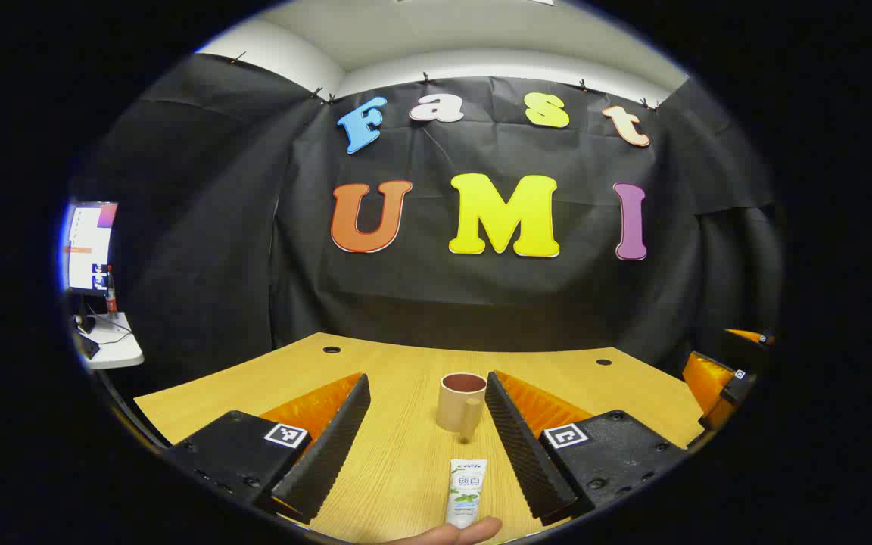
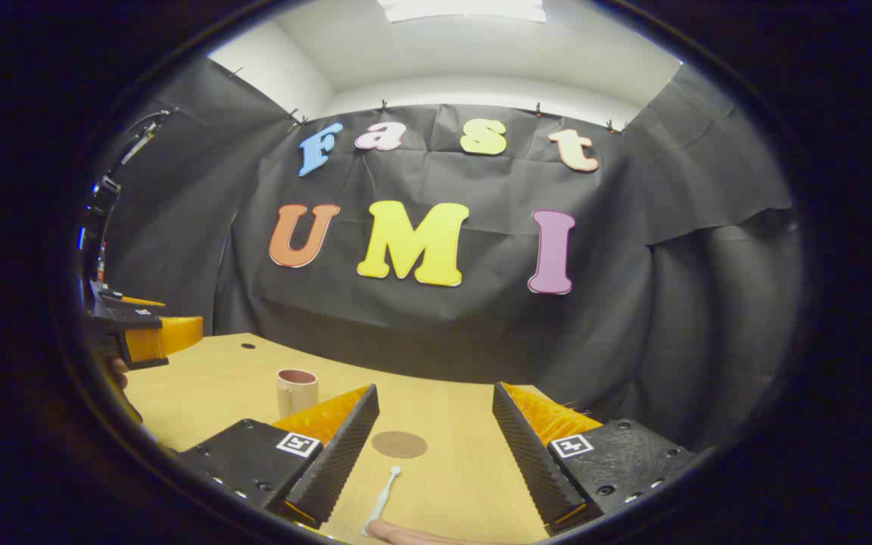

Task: Put the toothbrush and toothpaste on the desktop into the cup, then pick up the cup and place it on the coaster on the desktop.

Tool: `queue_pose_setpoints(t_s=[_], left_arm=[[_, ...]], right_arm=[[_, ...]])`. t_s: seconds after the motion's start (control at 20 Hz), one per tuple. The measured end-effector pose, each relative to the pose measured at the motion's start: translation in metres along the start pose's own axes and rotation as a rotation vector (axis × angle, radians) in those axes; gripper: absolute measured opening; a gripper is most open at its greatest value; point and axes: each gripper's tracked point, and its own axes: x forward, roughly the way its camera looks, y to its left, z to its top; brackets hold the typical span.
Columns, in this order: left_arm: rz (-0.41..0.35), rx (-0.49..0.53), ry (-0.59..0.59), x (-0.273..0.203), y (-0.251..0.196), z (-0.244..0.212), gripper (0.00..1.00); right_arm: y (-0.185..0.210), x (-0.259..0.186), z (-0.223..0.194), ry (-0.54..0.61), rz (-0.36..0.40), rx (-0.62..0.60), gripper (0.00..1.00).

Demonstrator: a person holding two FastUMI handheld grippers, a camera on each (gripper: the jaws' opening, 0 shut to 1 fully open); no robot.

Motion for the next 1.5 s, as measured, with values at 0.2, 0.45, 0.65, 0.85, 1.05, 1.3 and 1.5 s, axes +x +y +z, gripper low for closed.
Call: queue_pose_setpoints(t_s=[0.2, 0.45, 0.65, 0.85, 1.05, 1.3, 1.5], left_arm=[[-0.017, 0.008, 0.012, 0.002, -0.007, -0.007, 0.97], [-0.015, 0.021, 0.009, 0.002, -0.007, -0.007, 0.97], [-0.024, 0.021, 0.028, 0.003, -0.010, -0.013, 0.97], [-0.034, 0.023, 0.034, 0.000, -0.012, -0.015, 0.97], [-0.039, 0.033, 0.049, 0.004, -0.016, -0.022, 0.97], [-0.058, 0.054, 0.149, 0.006, -0.023, -0.058, 1.00], [-0.113, 0.028, 0.284, 0.004, -0.041, -0.108, 0.98]], right_arm=[[0.006, 0.002, -0.011, 0.039, 0.016, 0.012, 0.96], [0.011, 0.003, -0.015, 0.050, 0.027, -0.012, 0.95], [0.009, 0.005, -0.019, 0.057, 0.023, -0.020, 0.95], [0.007, 0.003, -0.017, 0.053, 0.015, -0.017, 0.94], [0.007, 0.001, -0.021, 0.058, 0.013, -0.029, 0.96], [0.010, -0.003, -0.036, 0.087, 0.039, -0.030, 0.95], [0.006, -0.005, -0.054, 0.133, 0.051, -0.024, 0.95]])
